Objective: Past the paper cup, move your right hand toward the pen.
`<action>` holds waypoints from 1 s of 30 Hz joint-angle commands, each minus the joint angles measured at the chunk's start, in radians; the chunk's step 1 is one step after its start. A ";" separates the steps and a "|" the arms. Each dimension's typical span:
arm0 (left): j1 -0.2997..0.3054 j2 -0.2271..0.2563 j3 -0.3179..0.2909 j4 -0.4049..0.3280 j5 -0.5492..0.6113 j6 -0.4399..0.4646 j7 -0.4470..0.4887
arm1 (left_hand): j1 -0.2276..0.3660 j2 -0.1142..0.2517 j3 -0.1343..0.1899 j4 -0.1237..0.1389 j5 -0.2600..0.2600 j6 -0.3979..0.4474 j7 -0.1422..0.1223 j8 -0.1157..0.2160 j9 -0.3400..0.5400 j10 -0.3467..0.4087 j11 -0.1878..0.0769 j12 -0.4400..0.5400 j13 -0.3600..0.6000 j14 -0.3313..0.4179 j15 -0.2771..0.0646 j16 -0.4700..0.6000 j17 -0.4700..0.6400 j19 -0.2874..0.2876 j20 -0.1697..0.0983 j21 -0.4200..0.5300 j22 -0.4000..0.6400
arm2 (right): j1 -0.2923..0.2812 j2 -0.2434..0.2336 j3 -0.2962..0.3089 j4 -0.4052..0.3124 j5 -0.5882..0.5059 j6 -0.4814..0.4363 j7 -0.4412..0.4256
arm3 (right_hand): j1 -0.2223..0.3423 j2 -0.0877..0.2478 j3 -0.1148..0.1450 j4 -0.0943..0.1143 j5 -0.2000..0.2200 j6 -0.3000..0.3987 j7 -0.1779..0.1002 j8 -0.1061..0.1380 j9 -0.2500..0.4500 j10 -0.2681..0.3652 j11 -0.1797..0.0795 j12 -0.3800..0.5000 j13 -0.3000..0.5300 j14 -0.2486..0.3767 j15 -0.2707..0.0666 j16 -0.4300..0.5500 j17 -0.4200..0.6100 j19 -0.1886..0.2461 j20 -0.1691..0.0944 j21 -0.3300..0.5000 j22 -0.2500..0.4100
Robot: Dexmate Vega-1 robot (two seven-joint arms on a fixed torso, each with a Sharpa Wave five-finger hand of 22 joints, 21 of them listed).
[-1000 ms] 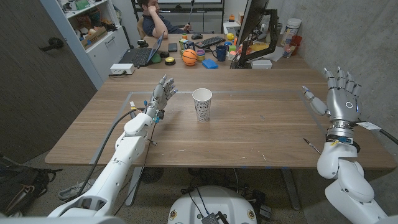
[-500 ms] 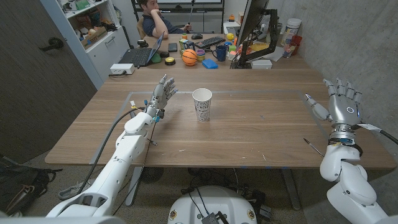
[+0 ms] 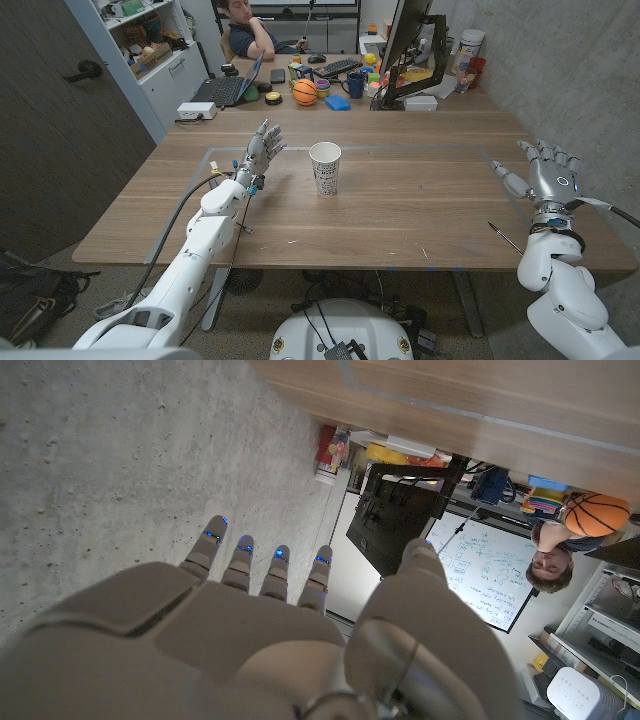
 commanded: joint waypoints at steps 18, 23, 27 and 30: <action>-0.037 -0.005 0.012 0.055 -0.004 -0.014 -0.016 | 0.000 0.047 -0.004 0.001 0.006 -0.004 0.000 0.005 0.004 0.003 -0.005 0.004 0.002 -0.001 -0.007 0.003 0.004 0.012 -0.001 -0.004 0.005 | -0.052 -0.104 0.017 -0.099 0.104 -0.131 0.339 | 0.056 -0.009 -0.001 -0.028 0.029 -0.044 0.009 -0.033 0.001 0.002 0.023 -0.022 0.002 0.046 0.008 -0.023 0.001 0.085 0.011 0.006 0.006; -0.050 -0.007 0.017 0.077 -0.006 -0.021 -0.025 | 0.000 0.047 -0.005 0.002 0.006 -0.004 0.000 0.005 0.004 0.003 -0.005 0.004 0.002 -0.001 -0.008 0.003 0.004 0.012 -0.001 -0.004 0.005 | -0.061 -0.110 0.017 -0.122 0.106 -0.159 0.362 | 0.085 -0.012 -0.001 -0.040 0.042 -0.016 0.019 -0.022 0.003 0.041 0.025 -0.011 0.003 0.090 -0.005 -0.026 0.002 0.149 0.012 0.013 0.007; -0.057 -0.007 0.020 0.087 -0.006 -0.025 -0.029 | 0.000 0.047 -0.006 0.002 0.006 -0.004 0.000 0.005 0.004 0.003 -0.005 0.004 0.002 -0.002 -0.008 0.002 0.004 0.012 -0.001 -0.005 0.005 | -0.069 -0.123 0.020 -0.139 0.112 -0.174 0.388 | 0.097 -0.014 -0.002 -0.044 0.047 0.011 0.027 -0.014 0.003 0.069 0.033 -0.002 0.003 0.119 -0.016 -0.027 0.003 0.178 0.012 0.014 0.006; -0.060 -0.007 0.020 0.093 -0.008 -0.028 -0.029 | 0.000 0.047 -0.007 0.002 0.006 -0.004 0.000 0.005 0.004 0.004 -0.004 0.005 0.002 -0.002 -0.007 0.002 0.004 0.012 -0.001 -0.005 0.005 | -0.074 -0.128 0.022 -0.150 0.116 -0.185 0.403 | 0.104 -0.015 -0.004 -0.045 0.051 0.028 0.037 -0.011 0.004 0.091 0.040 0.005 0.004 0.146 -0.022 -0.027 0.004 0.202 0.012 0.015 0.006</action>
